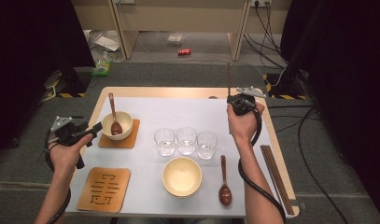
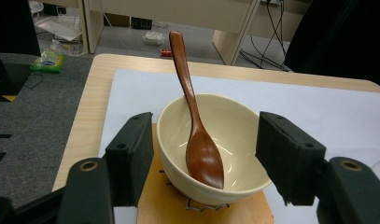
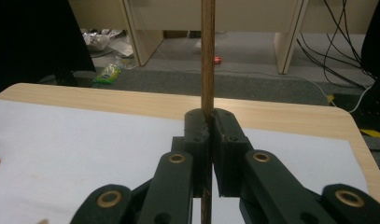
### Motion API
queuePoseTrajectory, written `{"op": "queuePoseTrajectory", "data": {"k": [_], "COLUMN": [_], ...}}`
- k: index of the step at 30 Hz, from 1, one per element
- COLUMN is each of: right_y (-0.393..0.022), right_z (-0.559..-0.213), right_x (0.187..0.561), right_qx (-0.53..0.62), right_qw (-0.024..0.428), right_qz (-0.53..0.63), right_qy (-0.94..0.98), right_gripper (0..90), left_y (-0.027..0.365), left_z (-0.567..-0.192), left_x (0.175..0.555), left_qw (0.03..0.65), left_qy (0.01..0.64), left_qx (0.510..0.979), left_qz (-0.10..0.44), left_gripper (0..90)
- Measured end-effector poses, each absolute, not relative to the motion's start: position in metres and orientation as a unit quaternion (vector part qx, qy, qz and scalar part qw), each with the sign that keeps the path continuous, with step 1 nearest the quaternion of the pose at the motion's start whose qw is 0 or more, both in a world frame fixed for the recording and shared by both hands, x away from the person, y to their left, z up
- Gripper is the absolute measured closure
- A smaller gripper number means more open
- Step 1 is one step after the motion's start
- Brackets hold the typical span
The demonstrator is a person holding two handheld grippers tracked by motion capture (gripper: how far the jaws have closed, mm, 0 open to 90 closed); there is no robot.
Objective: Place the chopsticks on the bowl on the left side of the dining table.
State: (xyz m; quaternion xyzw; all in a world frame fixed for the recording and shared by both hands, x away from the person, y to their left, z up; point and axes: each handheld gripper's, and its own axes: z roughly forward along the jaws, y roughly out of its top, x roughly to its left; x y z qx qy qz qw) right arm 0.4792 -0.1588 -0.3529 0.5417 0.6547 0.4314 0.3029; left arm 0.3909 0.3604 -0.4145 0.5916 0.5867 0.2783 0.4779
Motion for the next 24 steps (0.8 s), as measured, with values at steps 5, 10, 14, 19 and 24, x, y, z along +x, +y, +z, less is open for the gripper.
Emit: {"op": "queuePoseTrajectory", "data": {"k": [5,10,14,19,24], "right_y": [-0.154,-0.148,-0.144,-0.140,-0.134], "right_z": [-0.354,-0.355,-0.353,-0.352,-0.351], "right_x": [0.482,0.484,0.485,0.487,0.489], "right_qx": [0.536,0.531,0.525,0.517,0.510], "right_qw": [0.301,0.301,0.302,0.306,0.307], "right_qz": [0.436,0.442,0.447,0.456,0.464], "right_qy": [0.657,0.657,0.658,0.656,0.657], "right_gripper": [85.3,85.3,85.4,85.4,85.4], "left_y": [0.358,0.349,0.337,0.319,0.299], "left_z": [-0.411,-0.406,-0.401,-0.389,-0.378], "left_x": [0.391,0.392,0.398,0.409,0.425], "left_qw": [0.479,0.485,0.491,0.495,0.508], "left_qy": [0.582,0.572,0.559,0.537,0.517], "left_qx": [0.595,0.602,0.613,0.630,0.643], "left_qz": [0.280,0.275,0.267,0.263,0.248], "left_gripper": [36.5,36.7,36.9,37.3,37.9]}}
